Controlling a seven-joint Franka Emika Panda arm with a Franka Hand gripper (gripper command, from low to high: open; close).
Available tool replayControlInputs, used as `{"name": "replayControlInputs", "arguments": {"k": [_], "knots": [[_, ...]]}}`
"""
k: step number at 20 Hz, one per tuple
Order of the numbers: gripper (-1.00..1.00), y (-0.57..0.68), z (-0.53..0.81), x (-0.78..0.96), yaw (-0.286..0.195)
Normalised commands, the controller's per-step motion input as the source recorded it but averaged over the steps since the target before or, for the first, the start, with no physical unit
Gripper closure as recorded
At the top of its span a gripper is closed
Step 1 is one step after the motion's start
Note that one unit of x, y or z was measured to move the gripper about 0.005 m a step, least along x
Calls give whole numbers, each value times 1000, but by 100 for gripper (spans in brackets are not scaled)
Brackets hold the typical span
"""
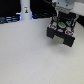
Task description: Open the kcup holder, insert the kcup into the holder, and close the kcup holder
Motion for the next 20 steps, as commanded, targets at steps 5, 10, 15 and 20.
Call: {"name": "replayControlInputs", "arguments": {"k": [5,10,15,20], "knots": [[-100,-402,369,432,82],[-100,-456,246,561,33],[-100,-435,167,591,28],[-100,-395,103,685,14]]}}
